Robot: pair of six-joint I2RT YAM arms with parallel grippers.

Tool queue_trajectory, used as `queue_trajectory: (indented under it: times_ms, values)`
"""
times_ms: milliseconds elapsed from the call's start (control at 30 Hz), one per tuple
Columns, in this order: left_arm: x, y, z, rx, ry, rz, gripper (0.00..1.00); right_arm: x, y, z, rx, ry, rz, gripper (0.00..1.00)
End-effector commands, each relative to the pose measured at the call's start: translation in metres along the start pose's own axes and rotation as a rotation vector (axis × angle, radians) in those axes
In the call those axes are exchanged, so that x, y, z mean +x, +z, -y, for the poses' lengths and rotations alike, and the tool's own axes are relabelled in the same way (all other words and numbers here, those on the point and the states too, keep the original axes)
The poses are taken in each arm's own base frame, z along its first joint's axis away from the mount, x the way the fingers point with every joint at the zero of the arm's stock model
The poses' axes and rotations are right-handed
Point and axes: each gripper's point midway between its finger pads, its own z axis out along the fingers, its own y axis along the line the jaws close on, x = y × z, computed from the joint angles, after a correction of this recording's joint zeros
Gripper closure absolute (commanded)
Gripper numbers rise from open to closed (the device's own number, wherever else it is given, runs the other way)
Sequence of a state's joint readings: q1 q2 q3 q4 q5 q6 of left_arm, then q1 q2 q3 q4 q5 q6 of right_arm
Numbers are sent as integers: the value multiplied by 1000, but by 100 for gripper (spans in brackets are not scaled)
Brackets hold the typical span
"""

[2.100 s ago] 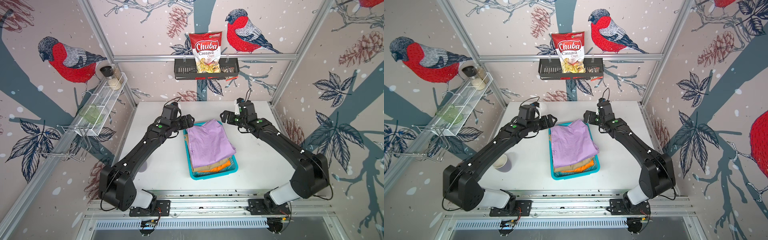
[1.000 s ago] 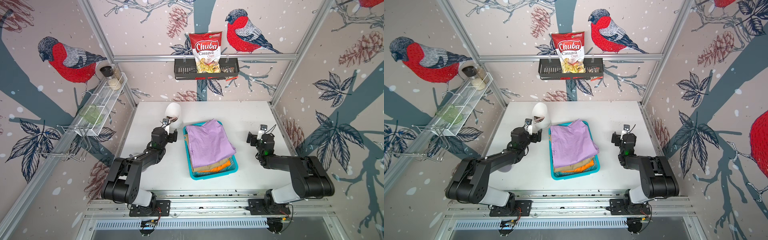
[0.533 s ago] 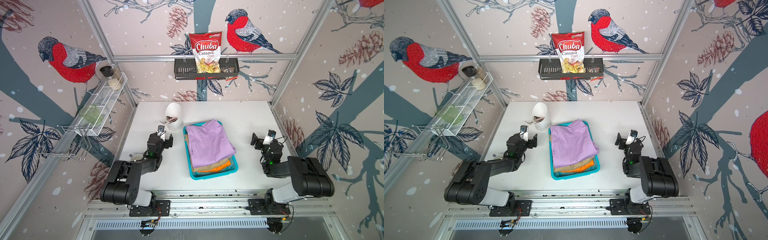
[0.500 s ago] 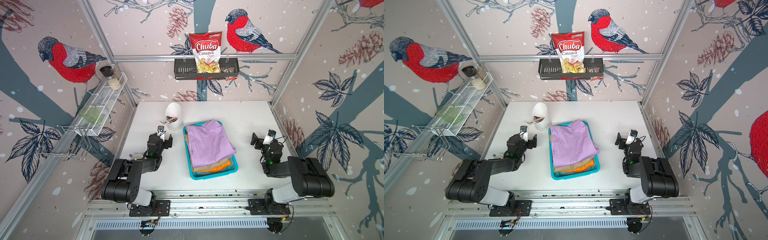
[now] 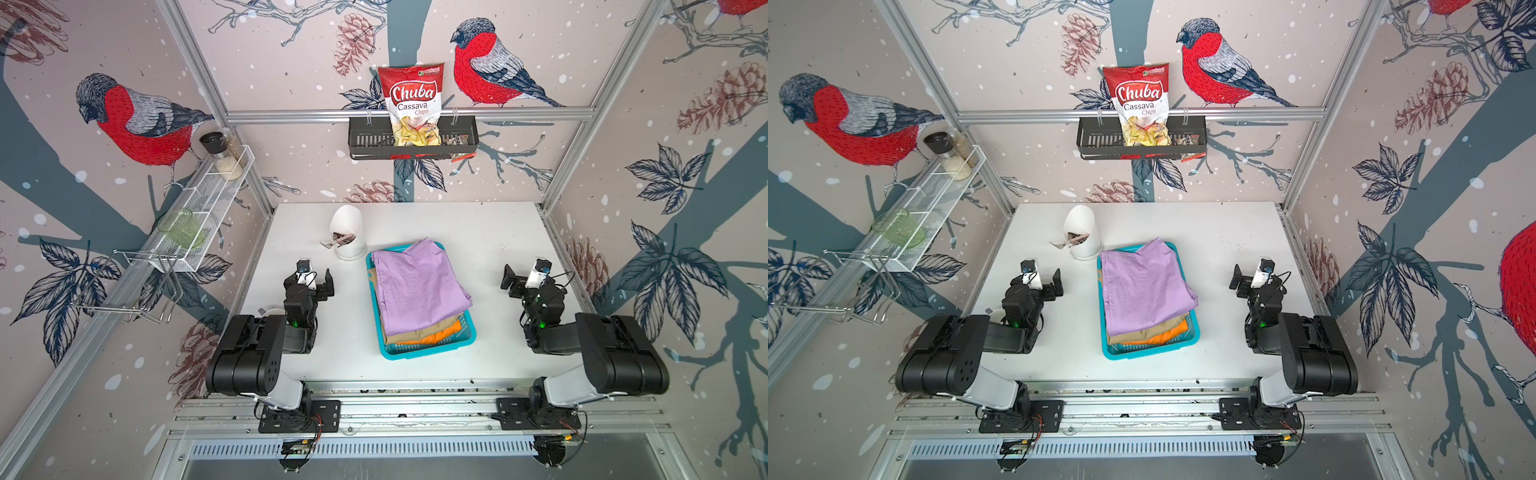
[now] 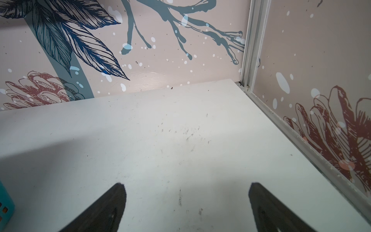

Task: Put the folded long pants in the basket
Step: Reset both arms

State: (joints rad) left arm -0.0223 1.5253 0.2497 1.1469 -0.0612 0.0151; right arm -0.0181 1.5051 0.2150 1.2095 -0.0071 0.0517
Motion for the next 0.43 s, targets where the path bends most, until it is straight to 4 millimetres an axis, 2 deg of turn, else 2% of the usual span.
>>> queue_trajectory:
  times_ms: [0, 400]
  values:
    - [-16, 0, 1, 12, -17, 58, 2, -8, 0, 0, 2, 2, 29, 0]
    - [-16, 0, 1, 11, -18, 61, 2, -8, 1, 5, 35, 12, 28, 0]
